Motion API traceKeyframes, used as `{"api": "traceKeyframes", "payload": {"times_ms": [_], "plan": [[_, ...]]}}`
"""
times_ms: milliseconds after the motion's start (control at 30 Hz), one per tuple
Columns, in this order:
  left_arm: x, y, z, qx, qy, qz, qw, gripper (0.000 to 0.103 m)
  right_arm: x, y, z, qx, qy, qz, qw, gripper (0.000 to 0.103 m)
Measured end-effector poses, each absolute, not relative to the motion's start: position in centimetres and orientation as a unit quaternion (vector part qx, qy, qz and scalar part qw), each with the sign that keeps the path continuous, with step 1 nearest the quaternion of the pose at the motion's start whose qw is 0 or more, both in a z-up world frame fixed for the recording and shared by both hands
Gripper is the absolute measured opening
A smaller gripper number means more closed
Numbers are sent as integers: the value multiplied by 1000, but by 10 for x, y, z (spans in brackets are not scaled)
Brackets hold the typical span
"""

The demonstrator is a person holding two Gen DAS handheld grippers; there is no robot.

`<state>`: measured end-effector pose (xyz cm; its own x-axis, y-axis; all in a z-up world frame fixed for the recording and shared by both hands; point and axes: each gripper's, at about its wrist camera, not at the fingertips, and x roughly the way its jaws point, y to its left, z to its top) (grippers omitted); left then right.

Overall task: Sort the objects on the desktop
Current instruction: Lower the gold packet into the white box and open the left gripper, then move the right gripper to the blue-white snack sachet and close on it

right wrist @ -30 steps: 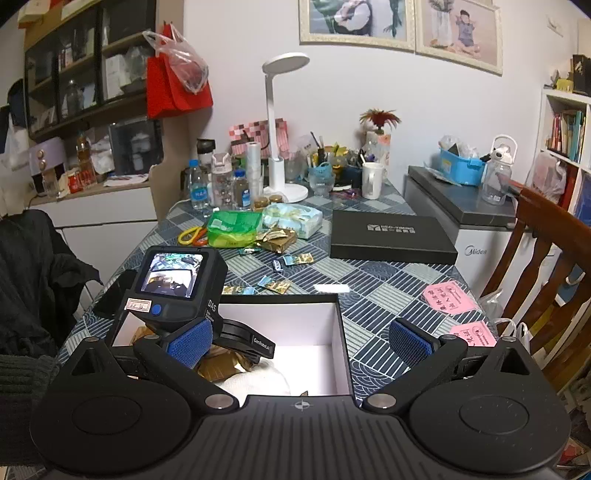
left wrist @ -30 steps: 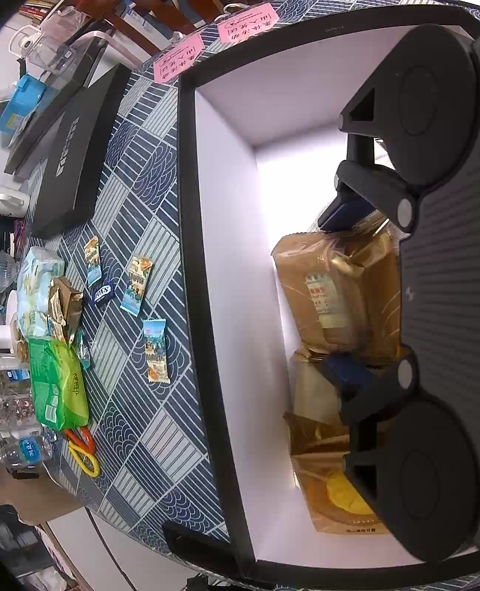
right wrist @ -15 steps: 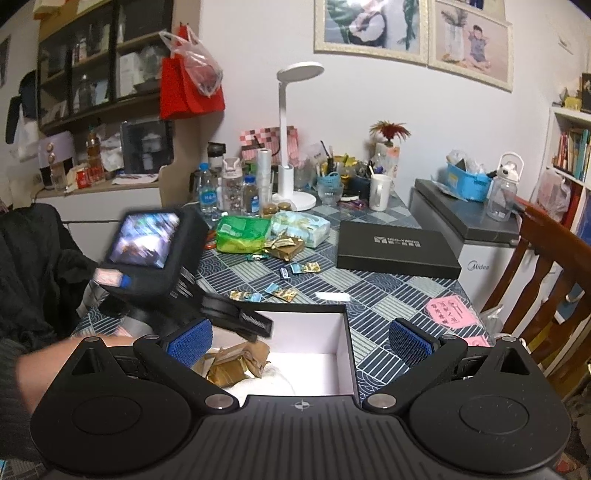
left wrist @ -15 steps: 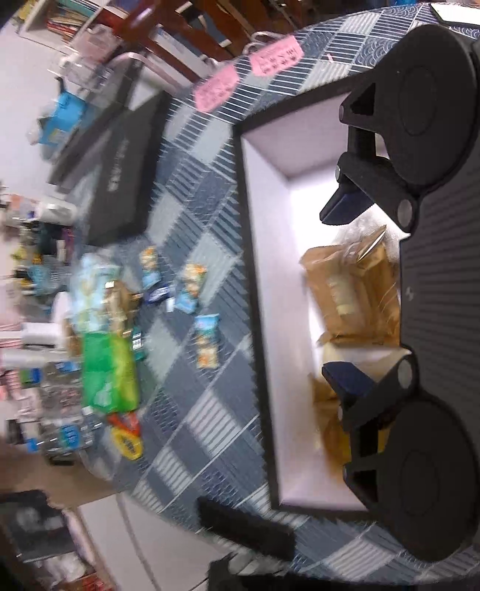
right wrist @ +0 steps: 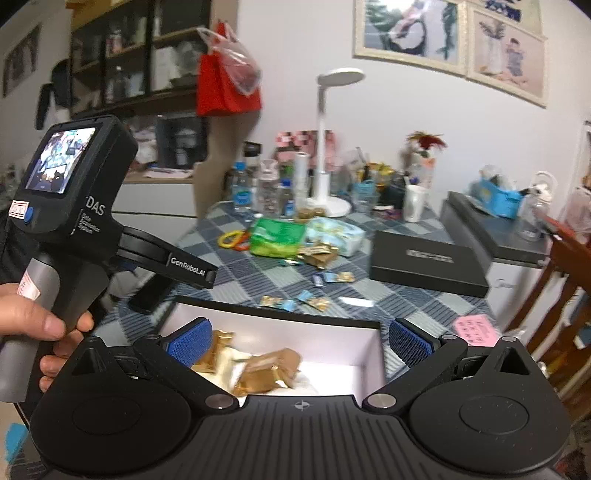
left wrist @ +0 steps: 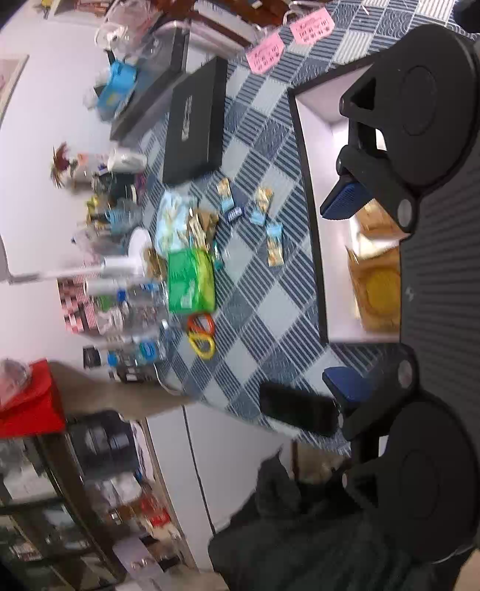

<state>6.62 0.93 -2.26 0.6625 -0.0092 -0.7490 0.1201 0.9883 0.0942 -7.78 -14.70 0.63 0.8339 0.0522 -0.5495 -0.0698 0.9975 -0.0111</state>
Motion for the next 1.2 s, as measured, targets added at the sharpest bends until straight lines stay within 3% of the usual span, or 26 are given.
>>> {"api": "traceKeyframes", "payload": {"times_ms": [500, 867, 1000, 1100, 1200], "plan": [[44, 71, -7, 48, 405, 4, 913, 103, -42, -125, 30, -40, 284, 94, 953, 103], [39, 95, -11, 28, 403, 6, 915, 103, 41, -130, 31, -41, 319, 129, 938, 102], [42, 103, -17, 19, 410, 14, 912, 103, 77, -136, 20, -25, 349, 144, 926, 93], [45, 107, -22, 15, 415, 17, 909, 103, 100, -137, 9, -31, 366, 154, 917, 69], [50, 107, -25, 15, 418, 18, 908, 103, 128, -139, -5, -38, 392, 158, 905, 58]]}}
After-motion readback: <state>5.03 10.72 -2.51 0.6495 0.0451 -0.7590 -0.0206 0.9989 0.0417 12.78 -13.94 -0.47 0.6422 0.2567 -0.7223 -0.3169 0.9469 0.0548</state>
